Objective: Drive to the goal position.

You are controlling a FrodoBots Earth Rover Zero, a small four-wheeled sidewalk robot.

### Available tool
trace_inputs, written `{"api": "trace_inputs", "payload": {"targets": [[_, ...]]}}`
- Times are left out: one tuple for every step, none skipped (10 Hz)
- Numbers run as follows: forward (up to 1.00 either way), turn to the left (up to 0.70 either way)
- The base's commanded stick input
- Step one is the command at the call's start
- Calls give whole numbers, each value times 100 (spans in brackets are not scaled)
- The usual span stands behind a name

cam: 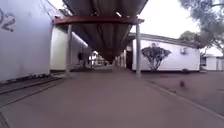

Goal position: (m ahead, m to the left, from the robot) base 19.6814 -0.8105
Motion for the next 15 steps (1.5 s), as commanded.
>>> {"api": "trace_inputs", "payload": {"targets": [[85, 0], [85, 0], [85, 0], [85, 0], [85, 0], [85, 0], [85, 0], [85, 0], [85, 0], [85, 0], [85, 0], [85, 0], [85, 0], [85, 0], [85, 0]]}}
